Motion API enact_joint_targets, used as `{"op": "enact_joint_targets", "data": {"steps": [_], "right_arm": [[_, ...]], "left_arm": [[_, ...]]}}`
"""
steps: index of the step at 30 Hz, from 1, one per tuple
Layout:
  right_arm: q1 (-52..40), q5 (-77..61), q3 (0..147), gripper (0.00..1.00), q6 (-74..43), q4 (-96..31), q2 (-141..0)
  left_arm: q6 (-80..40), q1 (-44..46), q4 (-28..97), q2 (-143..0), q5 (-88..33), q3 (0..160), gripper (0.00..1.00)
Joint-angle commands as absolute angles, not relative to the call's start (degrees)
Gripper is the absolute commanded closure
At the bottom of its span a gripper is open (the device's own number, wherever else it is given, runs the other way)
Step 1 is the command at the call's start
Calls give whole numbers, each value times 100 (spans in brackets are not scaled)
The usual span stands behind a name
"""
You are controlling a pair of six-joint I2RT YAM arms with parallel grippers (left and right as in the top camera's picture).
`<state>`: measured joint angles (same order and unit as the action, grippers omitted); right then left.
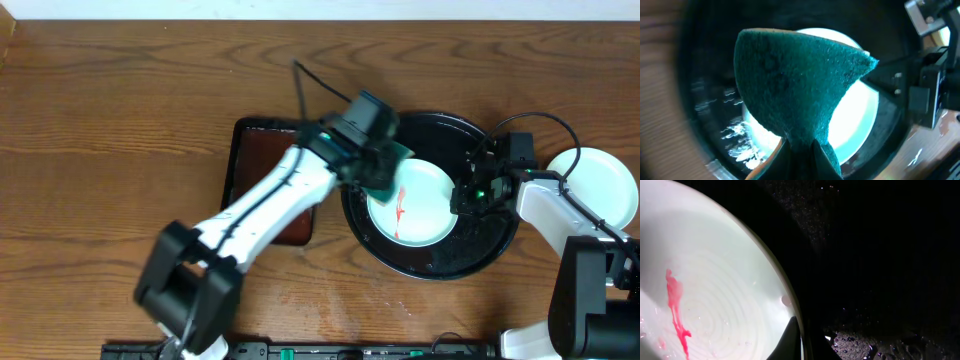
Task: Clean dirty plates on tray and stack at the side
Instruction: 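Move the sponge onto the stained plate and scrub it with the left gripper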
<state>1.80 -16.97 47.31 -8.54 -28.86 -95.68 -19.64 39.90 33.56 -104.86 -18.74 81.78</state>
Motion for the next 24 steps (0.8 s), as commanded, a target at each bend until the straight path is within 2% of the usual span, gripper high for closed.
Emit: {"op": "enact_joint_targets", "data": {"steps": [1,6,12,20,24], "right_arm": [[141,-1634,4681,99,-943,-2917,-9806],[141,-1636,4681,99,-943,-2930,-9806],[141,-1636,4681,99,-941,-2952,-9806],[141,-1634,4681,99,-941,-2956,-9806],[141,-1632,4681,99,-939,-2956,-9806]], "left_arm": [[-2617,4379,3033,-11043,-2018,8110,93],[-3081,4622,2622,-11740,-2536,8110,93],[-3074,4421,2738,-12241,-2259,8112,93],[-2652,4071,4318,-12204,873,8510,93],[-2211,4069,4584,-12204,1400,8737,93]]}}
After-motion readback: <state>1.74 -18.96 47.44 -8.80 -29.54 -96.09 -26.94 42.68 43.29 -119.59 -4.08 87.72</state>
